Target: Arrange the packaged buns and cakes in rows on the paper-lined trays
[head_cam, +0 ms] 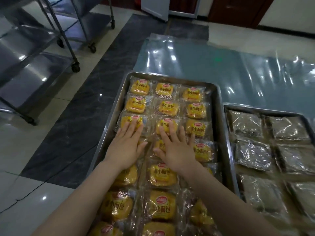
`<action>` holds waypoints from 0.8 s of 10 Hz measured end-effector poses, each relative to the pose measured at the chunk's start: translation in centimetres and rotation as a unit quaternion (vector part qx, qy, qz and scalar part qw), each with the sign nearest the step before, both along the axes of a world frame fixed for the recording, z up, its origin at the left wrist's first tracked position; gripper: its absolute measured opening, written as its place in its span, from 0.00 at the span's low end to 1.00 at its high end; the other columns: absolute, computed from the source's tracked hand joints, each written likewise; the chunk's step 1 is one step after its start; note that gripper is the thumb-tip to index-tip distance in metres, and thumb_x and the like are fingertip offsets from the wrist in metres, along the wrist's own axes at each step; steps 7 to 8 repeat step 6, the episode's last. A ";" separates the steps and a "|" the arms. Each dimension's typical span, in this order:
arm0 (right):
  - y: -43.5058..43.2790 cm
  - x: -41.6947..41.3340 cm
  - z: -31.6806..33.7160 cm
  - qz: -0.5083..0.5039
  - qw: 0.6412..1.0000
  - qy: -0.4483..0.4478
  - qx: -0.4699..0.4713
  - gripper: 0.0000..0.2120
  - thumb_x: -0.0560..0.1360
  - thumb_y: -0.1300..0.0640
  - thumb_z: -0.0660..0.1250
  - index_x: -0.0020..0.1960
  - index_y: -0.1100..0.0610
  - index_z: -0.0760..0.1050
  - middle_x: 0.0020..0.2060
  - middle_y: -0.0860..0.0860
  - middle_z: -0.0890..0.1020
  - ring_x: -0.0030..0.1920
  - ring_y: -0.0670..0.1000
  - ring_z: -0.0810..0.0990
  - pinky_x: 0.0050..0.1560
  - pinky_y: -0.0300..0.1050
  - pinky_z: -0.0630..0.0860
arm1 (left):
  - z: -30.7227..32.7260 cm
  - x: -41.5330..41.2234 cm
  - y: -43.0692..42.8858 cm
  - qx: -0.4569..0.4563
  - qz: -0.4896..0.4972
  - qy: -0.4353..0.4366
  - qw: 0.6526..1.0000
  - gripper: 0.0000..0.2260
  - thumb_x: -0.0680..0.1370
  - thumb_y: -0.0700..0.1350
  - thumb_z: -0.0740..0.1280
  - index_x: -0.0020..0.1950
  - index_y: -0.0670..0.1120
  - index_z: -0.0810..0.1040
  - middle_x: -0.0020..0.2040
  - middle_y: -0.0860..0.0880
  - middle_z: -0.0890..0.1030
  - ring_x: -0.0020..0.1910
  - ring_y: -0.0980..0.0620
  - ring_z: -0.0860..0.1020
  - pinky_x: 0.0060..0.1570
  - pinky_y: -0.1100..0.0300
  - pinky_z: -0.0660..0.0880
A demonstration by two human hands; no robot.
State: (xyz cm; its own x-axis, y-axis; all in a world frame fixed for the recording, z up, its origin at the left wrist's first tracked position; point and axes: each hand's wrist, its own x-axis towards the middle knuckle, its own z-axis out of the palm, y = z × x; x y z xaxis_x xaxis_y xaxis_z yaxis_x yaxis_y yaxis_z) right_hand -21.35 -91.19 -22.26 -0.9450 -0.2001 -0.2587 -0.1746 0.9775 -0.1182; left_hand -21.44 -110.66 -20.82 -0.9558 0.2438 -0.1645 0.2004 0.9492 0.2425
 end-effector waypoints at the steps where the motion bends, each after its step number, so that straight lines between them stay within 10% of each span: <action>1: 0.4 -0.3 0.3 -0.015 0.999 0.032 -0.041 0.36 0.71 0.27 0.35 0.75 0.40 0.35 0.75 0.48 0.33 0.73 0.62 0.30 0.65 0.69 0.29 | -0.6 -1.4 0.2 -0.033 0.002 -0.031 0.999 0.28 0.78 0.64 0.44 0.75 0.59 0.40 0.75 0.51 0.35 0.73 0.45 0.33 0.70 0.49 0.39; 8: 4.6 -0.8 2.8 -0.103 0.992 0.020 -0.069 0.35 0.73 0.29 0.41 0.76 0.42 0.42 0.76 0.49 0.38 0.73 0.62 0.32 0.67 0.67 0.33 | 2.1 -1.0 1.2 -0.013 0.003 0.012 1.000 0.31 0.76 0.65 0.44 0.75 0.56 0.39 0.74 0.54 0.36 0.72 0.54 0.34 0.67 0.56 0.41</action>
